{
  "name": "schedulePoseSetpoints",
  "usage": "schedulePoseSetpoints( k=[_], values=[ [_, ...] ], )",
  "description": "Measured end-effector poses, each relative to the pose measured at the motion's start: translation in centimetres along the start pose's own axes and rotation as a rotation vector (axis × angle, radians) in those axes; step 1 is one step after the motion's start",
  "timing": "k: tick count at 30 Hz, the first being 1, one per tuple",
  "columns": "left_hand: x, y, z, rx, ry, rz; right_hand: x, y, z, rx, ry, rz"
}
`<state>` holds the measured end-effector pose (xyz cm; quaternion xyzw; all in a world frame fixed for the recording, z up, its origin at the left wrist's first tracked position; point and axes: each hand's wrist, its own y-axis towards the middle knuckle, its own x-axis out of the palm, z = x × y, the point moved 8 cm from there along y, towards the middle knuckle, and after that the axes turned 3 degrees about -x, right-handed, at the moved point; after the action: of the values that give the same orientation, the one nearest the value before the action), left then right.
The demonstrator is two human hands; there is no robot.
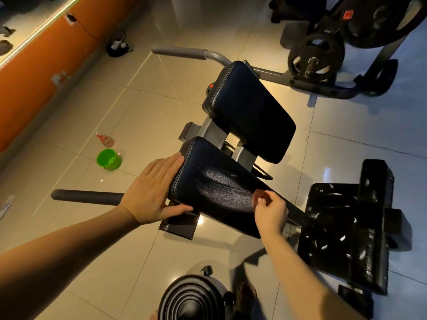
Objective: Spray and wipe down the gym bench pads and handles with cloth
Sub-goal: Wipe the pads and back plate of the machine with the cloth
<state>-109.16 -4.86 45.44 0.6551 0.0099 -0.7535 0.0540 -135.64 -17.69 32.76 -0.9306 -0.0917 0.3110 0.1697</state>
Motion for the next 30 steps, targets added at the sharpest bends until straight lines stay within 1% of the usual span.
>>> schedulePoseSetpoints(
  k=[1, 2, 4, 6, 8, 9, 10, 11, 12, 15, 16, 17, 18, 19, 21, 23, 25, 27, 30],
  values=[
    [0.0, 0.0, 0.0, 0.0, 0.003, 0.001, 0.8, 0.3, -1.3, 0.014, 0.04, 0.014],
    [0.0, 0.0, 0.0, 0.0, 0.007, -0.001, 1.6, 0.2, -3.3, -0.017, 0.085, 0.018],
    [-0.1, 0.1, 0.0, -0.003, 0.01, 0.004, 3.0, -0.7, -8.6, -0.18, 0.146, 0.01],
    [-0.1, 0.0, 0.0, -0.002, 0.012, 0.004, 3.9, -2.9, -12.6, -0.376, 0.13, -0.05],
    [0.0, 0.0, 0.0, -0.003, 0.002, 0.004, 4.0, -6.5, -14.1, -0.582, 0.084, -0.133],
    [-0.1, 0.0, 0.0, -0.002, 0.0, 0.007, 3.5, -8.1, -13.7, -0.685, 0.038, -0.144],
    [-0.1, 0.1, 0.0, 0.001, 0.005, 0.01, 3.2, -8.5, -12.1, -0.749, -0.017, -0.137],
    [-0.2, 0.2, 0.1, 0.004, 0.012, 0.01, 2.8, -7.7, -9.4, -0.737, -0.066, -0.125],
    [-0.2, 0.2, 0.1, 0.008, 0.015, 0.011, 2.1, -5.8, -6.3, -0.642, -0.109, -0.103],
    [-0.2, 0.2, 0.2, 0.014, 0.016, 0.019, -0.6, -0.2, 1.5, -0.166, -0.148, 0.018],
    [-0.2, 0.2, 0.3, 0.016, 0.02, 0.018, -1.0, 0.7, 2.3, -0.053, -0.129, 0.048],
    [-0.2, 0.2, 0.3, 0.017, 0.021, 0.02, -0.7, 1.1, 1.9, 0.002, -0.084, 0.063],
    [-0.2, 0.2, 0.3, 0.016, 0.023, 0.021, 0.1, 1.1, 0.1, -0.003, -0.017, 0.071],
    [-0.2, 0.2, 0.2, 0.016, 0.026, 0.017, 1.1, 0.8, -2.4, -0.048, 0.072, 0.058],
    [-0.2, 0.2, 0.3, 0.012, 0.028, 0.008, 3.2, -1.0, -8.2, -0.202, 0.246, -0.034],
    [-0.2, 0.2, 0.3, 0.004, 0.019, 0.003, 4.0, -4.1, -12.6, -0.373, 0.327, -0.144],
    [-0.2, 0.3, 0.2, 0.0, 0.02, -0.004, 3.6, -6.3, -13.3, -0.518, 0.341, -0.189],
    [-0.2, 0.3, 0.2, 0.002, 0.025, 0.001, 3.0, -6.3, -11.4, -0.541, 0.321, -0.191],
    [-0.3, 0.2, 0.3, 0.013, 0.021, 0.023, 2.7, -4.7, -9.5, -0.426, 0.288, -0.163]
  ],
)
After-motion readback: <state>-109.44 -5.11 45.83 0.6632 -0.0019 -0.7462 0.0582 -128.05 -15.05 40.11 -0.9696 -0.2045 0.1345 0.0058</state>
